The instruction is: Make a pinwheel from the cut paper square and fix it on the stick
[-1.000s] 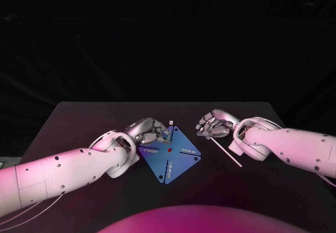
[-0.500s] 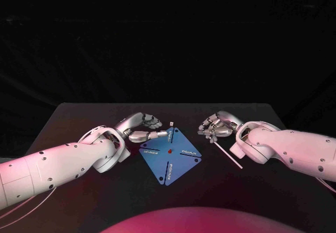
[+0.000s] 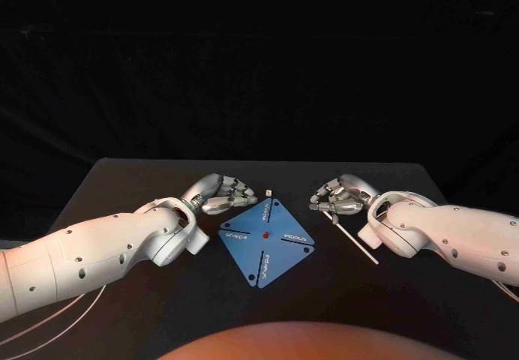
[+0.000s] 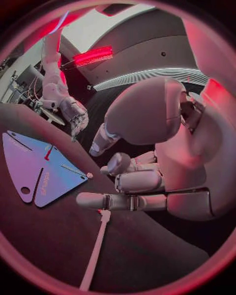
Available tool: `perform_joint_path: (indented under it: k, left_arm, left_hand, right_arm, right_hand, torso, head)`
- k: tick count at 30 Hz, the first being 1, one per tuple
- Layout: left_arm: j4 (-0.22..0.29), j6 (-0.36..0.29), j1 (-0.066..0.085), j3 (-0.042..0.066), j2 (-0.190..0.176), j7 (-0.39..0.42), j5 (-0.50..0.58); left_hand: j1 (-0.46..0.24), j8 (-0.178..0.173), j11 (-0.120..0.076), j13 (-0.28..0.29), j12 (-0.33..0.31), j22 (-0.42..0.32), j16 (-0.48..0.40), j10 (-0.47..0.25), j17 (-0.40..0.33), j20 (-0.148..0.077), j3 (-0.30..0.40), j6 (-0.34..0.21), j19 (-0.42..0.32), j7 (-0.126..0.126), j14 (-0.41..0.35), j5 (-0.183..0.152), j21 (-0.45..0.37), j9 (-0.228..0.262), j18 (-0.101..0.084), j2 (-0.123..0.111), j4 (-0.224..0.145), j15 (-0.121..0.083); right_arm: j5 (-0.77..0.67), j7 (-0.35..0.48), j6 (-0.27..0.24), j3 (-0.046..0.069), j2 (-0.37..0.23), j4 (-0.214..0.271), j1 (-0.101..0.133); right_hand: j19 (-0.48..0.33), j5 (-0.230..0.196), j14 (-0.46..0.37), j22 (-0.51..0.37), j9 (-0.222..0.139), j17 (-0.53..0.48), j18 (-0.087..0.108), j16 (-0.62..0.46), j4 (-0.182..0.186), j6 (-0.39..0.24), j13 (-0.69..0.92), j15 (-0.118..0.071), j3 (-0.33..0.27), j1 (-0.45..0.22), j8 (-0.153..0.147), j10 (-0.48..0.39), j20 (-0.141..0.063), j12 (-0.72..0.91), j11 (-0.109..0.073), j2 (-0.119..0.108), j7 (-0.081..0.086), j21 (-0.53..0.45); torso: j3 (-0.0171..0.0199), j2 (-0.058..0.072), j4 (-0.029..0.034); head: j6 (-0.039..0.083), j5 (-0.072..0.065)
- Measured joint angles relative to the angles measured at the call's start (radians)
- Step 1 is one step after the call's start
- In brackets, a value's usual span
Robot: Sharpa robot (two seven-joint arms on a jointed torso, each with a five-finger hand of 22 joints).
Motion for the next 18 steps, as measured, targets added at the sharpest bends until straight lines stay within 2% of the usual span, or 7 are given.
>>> perform_joint_path:
  k: [1, 3, 6, 8, 11, 15, 18]
  left_arm:
    - [-0.001, 0.005, 0.000, 0.000, 0.000, 0.003, 0.013]
    - [-0.002, 0.010, 0.000, 0.000, -0.001, 0.009, 0.018]
    - [-0.005, 0.012, 0.000, 0.000, -0.002, 0.023, -0.010]
    - [-0.008, 0.011, 0.000, 0.000, -0.002, 0.035, -0.061]
    - [-0.010, 0.007, 0.000, 0.000, -0.003, 0.049, -0.151]
    - [-0.012, -0.006, 0.001, -0.003, -0.003, 0.069, -0.301]
    - [-0.012, -0.020, 0.000, -0.008, -0.002, 0.076, -0.428]
  left_hand:
    - [0.024, 0.005, -0.003, -0.002, 0.001, -0.002, 0.000, 0.008, -0.004, -0.002, 0.008, 0.010, 0.005, 0.001, 0.004, -0.028, 0.000, -0.004, 0.000, -0.026, -0.026, -0.004]
    - [0.038, 0.009, -0.018, -0.007, 0.001, -0.006, 0.000, 0.022, -0.010, -0.007, -0.002, 0.031, 0.014, 0.004, 0.007, -0.039, 0.000, -0.008, 0.000, -0.074, -0.057, -0.007]
    - [0.060, 0.004, -0.071, -0.015, -0.011, -0.015, -0.011, 0.045, -0.018, -0.009, -0.036, 0.071, 0.030, -0.035, 0.023, -0.091, 0.000, -0.019, 0.000, -0.106, -0.092, -0.013]
    - [0.065, -0.011, -0.090, -0.019, -0.027, -0.021, -0.021, 0.064, -0.018, -0.011, -0.062, 0.091, 0.032, -0.054, 0.032, -0.104, 0.000, -0.026, 0.000, -0.110, -0.111, -0.015]
    - [0.065, -0.029, -0.103, -0.022, -0.045, -0.027, -0.032, 0.083, -0.017, -0.016, -0.111, 0.118, 0.044, -0.058, 0.044, -0.104, 0.000, -0.034, 0.000, -0.110, -0.114, -0.026]
    - [0.059, -0.055, -0.091, -0.025, -0.071, -0.038, -0.054, 0.098, -0.015, -0.014, -0.180, 0.129, 0.041, -0.047, 0.047, -0.104, -0.006, -0.044, 0.000, -0.104, -0.110, -0.028]
    - [0.067, -0.077, -0.079, -0.030, -0.107, -0.055, -0.101, 0.082, -0.033, -0.003, -0.228, 0.141, 0.001, -0.040, -0.003, -0.104, -0.031, -0.052, 0.000, -0.096, -0.101, -0.043]
  right_arm:
    - [-0.006, -0.001, -0.003, 0.000, 0.000, 0.001, 0.000]
    - [-0.018, -0.003, -0.008, 0.000, 0.000, 0.005, 0.000]
    - [-0.047, -0.010, -0.022, 0.000, 0.000, 0.015, 0.000]
    - [-0.071, -0.018, -0.032, 0.000, 0.001, 0.021, 0.000]
    - [-0.098, -0.032, -0.047, 0.000, 0.004, 0.029, 0.000]
    - [-0.131, -0.060, -0.068, 0.000, 0.013, 0.036, 0.000]
    - [-0.152, -0.087, -0.085, 0.000, 0.025, 0.038, 0.000]
  right_hand:
    - [-0.006, 0.002, 0.000, 0.017, 0.004, 0.006, 0.000, 0.036, -0.010, 0.000, 0.044, 0.000, 0.005, 0.006, 0.000, 0.013, 0.001, 0.055, -0.001, -0.002, 0.000, 0.019]
    - [-0.004, 0.006, 0.000, 0.075, 0.010, 0.010, 0.000, 0.094, -0.026, 0.000, 0.116, 0.000, 0.017, 0.017, 0.000, 0.037, -0.002, 0.146, -0.001, -0.009, 0.000, 0.076]
    - [0.027, 0.006, 0.000, 0.234, 0.019, 0.010, -0.016, 0.188, -0.058, 0.011, 0.174, 0.000, 0.034, 0.023, -0.007, 0.060, -0.001, 0.308, 0.000, -0.005, 0.001, 0.221]
    - [0.053, 0.000, 0.000, 0.349, 0.024, 0.010, -0.024, 0.243, -0.073, 0.016, 0.177, 0.000, 0.045, 0.023, -0.007, 0.060, 0.000, 0.403, 0.000, -0.005, 0.002, 0.324]
    - [0.067, -0.009, 0.000, 0.430, 0.027, 0.010, -0.039, 0.269, -0.083, 0.016, 0.178, 0.000, 0.046, 0.023, -0.014, 0.060, 0.004, 0.459, 0.000, -0.005, 0.002, 0.393]
    - [0.088, -0.020, 0.000, 0.503, 0.027, 0.010, -0.048, 0.270, -0.091, 0.016, 0.178, 0.000, 0.049, 0.022, -0.019, 0.060, 0.005, 0.509, 0.000, -0.005, 0.002, 0.456]
    - [0.096, -0.027, 0.003, 0.540, 0.027, 0.010, -0.055, 0.270, -0.094, 0.016, 0.178, 0.003, 0.051, 0.018, -0.025, 0.064, 0.005, 0.537, 0.003, -0.001, 0.002, 0.488]
  torso:
    - [0.0000, 0.000, 0.0000]
    - [-0.0001, 0.000, 0.0000]
    - [-0.0001, 0.001, 0.0000]
    - [-0.0002, 0.001, 0.0000]
    - [-0.0003, 0.001, 0.0000]
    - [-0.0005, 0.001, 0.0000]
    - [-0.0005, 0.001, 0.0003]
  head:
    - [0.000, -0.001]
    - [-0.001, -0.002]
    - [-0.002, -0.006]
    - [-0.003, -0.010]
    - [-0.006, -0.015]
    - [-0.012, -0.022]
    - [-0.017, -0.027]
